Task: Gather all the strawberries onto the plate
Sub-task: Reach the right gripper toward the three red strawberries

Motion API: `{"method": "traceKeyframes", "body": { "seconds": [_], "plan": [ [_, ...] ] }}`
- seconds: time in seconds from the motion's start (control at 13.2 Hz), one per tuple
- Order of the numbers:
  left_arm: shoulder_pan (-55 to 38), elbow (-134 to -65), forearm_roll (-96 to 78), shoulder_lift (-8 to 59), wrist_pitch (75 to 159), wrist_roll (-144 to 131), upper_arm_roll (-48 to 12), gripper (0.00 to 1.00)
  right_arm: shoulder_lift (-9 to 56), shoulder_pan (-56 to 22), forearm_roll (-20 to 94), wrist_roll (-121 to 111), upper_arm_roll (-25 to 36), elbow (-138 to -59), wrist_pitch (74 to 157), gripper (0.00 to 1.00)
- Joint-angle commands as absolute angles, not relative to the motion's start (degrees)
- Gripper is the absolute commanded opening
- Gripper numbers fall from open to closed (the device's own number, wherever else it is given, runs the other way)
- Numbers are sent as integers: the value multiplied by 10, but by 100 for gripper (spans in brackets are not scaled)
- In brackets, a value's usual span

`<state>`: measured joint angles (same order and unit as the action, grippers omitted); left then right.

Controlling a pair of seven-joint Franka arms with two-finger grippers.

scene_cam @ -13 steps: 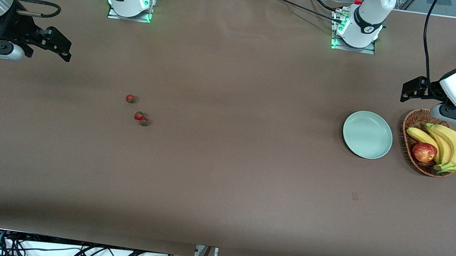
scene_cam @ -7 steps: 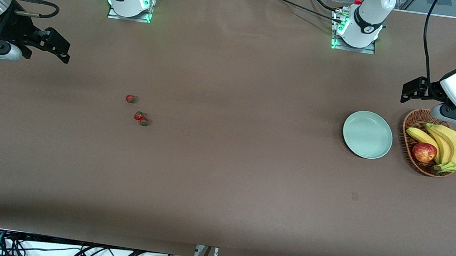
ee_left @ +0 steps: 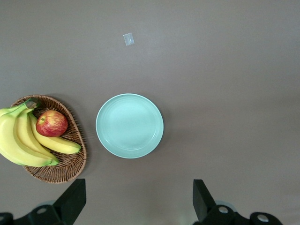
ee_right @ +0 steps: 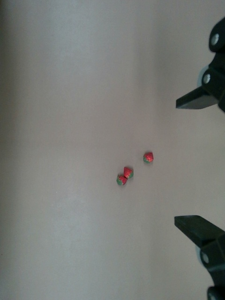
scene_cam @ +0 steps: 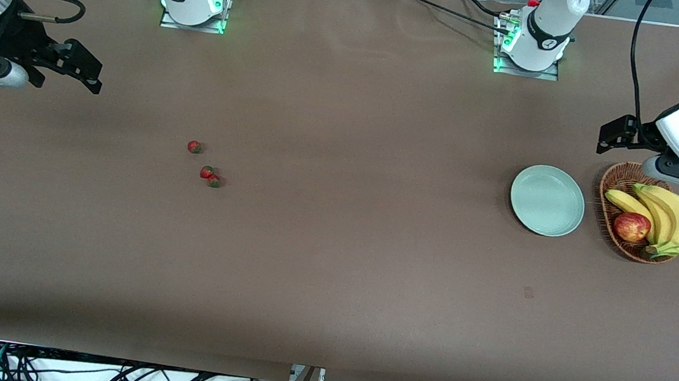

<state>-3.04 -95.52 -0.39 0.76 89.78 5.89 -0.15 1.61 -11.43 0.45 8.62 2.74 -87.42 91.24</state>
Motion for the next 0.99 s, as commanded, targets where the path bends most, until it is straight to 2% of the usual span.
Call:
{"method": "traceKeyframes", "body": {
  "seconds": [0.0, 0.15, 0.46, 0.53, 0.91],
  "plan": [
    [-33, -943, -4, 13, 896, 63, 1, 100, 24, -115, 3, 73, 22, -867, 891, 100],
    [-33, -943, -4, 12, 898, 62, 1, 100, 31, -116, 5, 59, 20, -875, 841, 100],
    [-33, -942, -5, 12, 899, 63, 2, 100, 89, -145, 11, 53, 18, -898, 849, 100],
    [-33, -942, -5, 13, 899, 63, 2, 100, 91, -154, 11, 53, 18, -930, 867, 100],
    [-33, -935, -10, 12, 899, 62, 3, 100, 84, -159, 15, 62, 18, -1169, 1103, 100]
  ]
}}
